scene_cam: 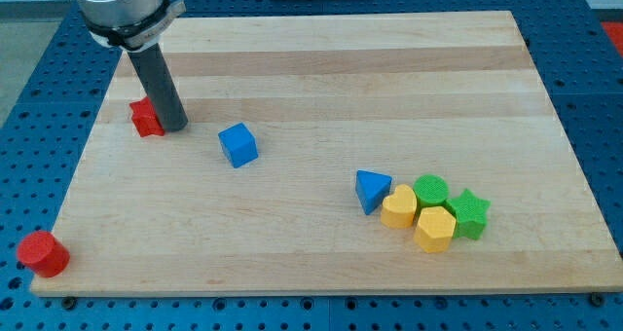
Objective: Place the red star diagonal bottom left to cube
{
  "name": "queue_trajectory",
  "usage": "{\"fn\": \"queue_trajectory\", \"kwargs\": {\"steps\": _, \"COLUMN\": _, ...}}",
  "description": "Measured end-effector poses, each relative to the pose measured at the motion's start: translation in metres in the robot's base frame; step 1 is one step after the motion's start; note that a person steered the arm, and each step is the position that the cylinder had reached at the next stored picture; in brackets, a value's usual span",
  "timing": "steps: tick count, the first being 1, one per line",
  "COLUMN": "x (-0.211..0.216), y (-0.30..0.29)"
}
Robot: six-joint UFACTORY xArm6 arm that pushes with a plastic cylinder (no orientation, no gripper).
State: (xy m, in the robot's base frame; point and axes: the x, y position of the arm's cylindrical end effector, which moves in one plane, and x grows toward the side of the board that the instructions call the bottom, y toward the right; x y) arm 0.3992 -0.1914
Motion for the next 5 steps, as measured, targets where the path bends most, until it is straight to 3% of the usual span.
{"fn": "queue_trajectory", "kwargs": {"steps": 1, "x": -0.061, "y": 0.007}}
{"fn": "queue_trajectory", "kwargs": {"steps": 2, "x": -0.071, "y": -0.026}}
{"fn": "queue_trajectory", "kwargs": {"steps": 4, "x": 0.046, "y": -0.038}}
{"fn": "queue_trajectory", "kwargs": {"steps": 5, "x": 0.075, "y": -0.038}}
